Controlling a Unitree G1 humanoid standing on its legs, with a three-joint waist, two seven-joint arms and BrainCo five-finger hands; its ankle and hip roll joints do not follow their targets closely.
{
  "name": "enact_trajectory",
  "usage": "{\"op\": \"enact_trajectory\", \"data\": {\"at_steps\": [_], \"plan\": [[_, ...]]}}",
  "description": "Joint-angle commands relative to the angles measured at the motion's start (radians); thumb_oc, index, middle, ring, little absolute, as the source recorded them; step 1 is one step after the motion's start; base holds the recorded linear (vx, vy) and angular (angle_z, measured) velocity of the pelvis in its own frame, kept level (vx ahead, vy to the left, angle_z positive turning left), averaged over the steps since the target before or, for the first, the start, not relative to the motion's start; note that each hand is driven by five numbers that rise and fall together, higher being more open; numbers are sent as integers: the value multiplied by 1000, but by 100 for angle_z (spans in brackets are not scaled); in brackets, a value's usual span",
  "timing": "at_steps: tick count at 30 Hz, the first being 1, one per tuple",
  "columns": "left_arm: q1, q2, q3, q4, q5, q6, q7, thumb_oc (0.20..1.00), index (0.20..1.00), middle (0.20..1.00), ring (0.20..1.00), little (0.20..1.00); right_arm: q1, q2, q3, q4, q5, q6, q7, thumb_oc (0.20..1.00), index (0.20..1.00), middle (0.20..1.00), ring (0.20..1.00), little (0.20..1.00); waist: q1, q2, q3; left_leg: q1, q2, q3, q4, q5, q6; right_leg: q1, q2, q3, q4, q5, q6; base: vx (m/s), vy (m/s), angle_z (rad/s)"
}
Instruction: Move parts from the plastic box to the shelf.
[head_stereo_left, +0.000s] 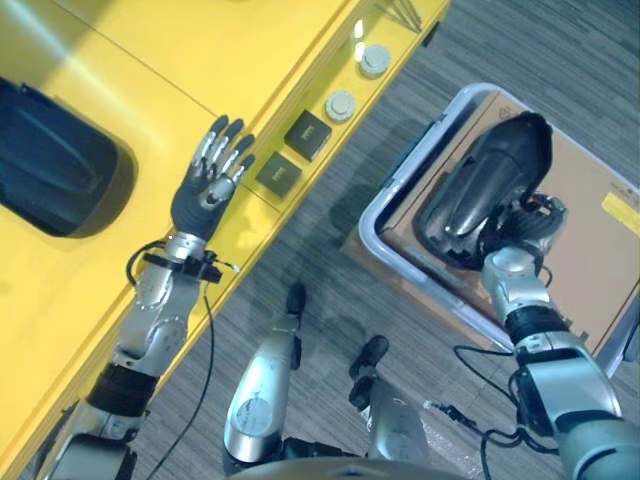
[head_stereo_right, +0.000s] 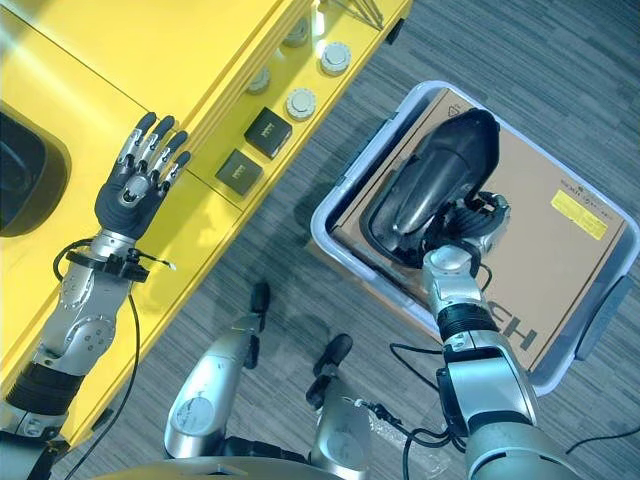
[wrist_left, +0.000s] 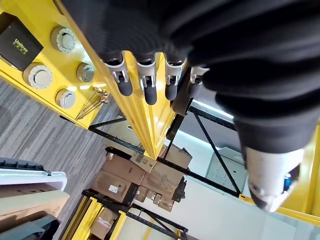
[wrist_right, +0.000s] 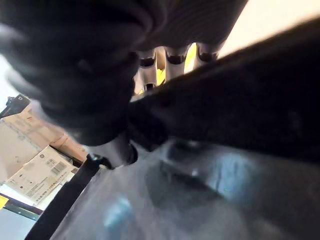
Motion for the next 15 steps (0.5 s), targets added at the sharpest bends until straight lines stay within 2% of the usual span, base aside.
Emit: {"op": "enact_trajectory", "data": {"at_steps": [1, 11, 15], "plan": [[0, -24, 17, -10, 9, -51, -8, 1000, 1000, 1000, 1000, 1000, -9, -29, 44, -22, 36, -23, -3, 200, 200, 200, 200, 200, 10, 9, 2, -72, 19, -29, 93, -75, -62, -30, -45, 4, -14, 21, 23, 0, 0, 0], [8, -21, 20, -17, 5, -53, -24, 1000, 1000, 1000, 1000, 1000, -10, -49, 40, -25, 30, -31, -4, 200, 200, 200, 200, 200, 6, 11, 6, -52, 17, -23, 76, -75, -55, -45, -46, 8, 0, 23, 24, 0, 0, 0], [17, -17, 20, -23, 0, -57, -45, 1000, 1000, 1000, 1000, 1000, -8, -51, 35, -43, 33, -82, -30, 200, 200, 200, 200, 200, 6, 14, 4, -36, 16, -20, 68, -77, -52, -40, -45, 6, 1, 24, 24, 0, 0, 0]]}}
